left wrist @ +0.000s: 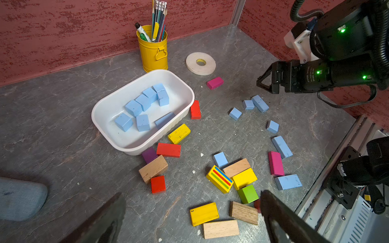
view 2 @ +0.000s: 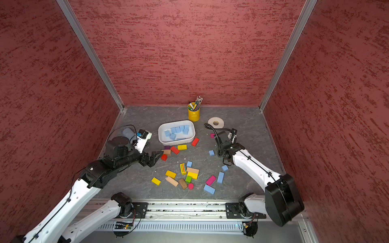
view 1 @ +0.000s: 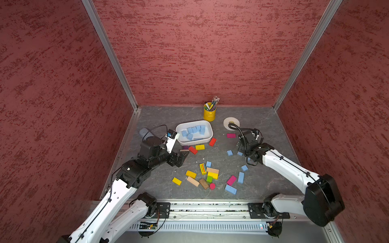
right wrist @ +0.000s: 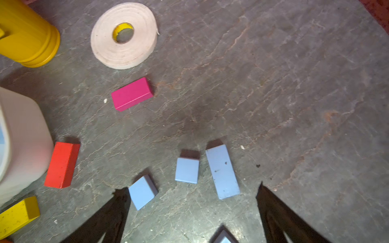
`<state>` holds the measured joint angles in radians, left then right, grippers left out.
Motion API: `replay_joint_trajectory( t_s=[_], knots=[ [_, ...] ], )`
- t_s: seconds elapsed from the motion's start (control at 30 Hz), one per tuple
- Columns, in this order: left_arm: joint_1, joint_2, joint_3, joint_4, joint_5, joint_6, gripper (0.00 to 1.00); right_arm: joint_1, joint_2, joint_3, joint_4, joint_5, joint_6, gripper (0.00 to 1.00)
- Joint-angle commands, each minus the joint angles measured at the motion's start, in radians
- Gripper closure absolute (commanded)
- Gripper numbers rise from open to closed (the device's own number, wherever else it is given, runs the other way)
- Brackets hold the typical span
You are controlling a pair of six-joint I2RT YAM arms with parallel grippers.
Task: Pick out the blue building blocks
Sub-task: Pick up the building block from the center of the board.
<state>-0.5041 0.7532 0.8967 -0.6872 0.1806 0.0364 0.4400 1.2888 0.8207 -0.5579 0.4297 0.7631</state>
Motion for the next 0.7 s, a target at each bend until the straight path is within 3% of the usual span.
replay_joint_trajectory(
  t_s=[0.0,0.67],
  knots=[
    [0.006,-0.002,-0.008,0.021,0.012,0.013,0.00,-0.027,-0.013,-0.026,0.029,-0.001,0.033,0.07],
    [0.006,-0.006,-0.008,0.020,0.017,0.013,0.00,-0.072,0.087,-0.133,0.117,-0.079,-0.002,0.19]
  ],
)
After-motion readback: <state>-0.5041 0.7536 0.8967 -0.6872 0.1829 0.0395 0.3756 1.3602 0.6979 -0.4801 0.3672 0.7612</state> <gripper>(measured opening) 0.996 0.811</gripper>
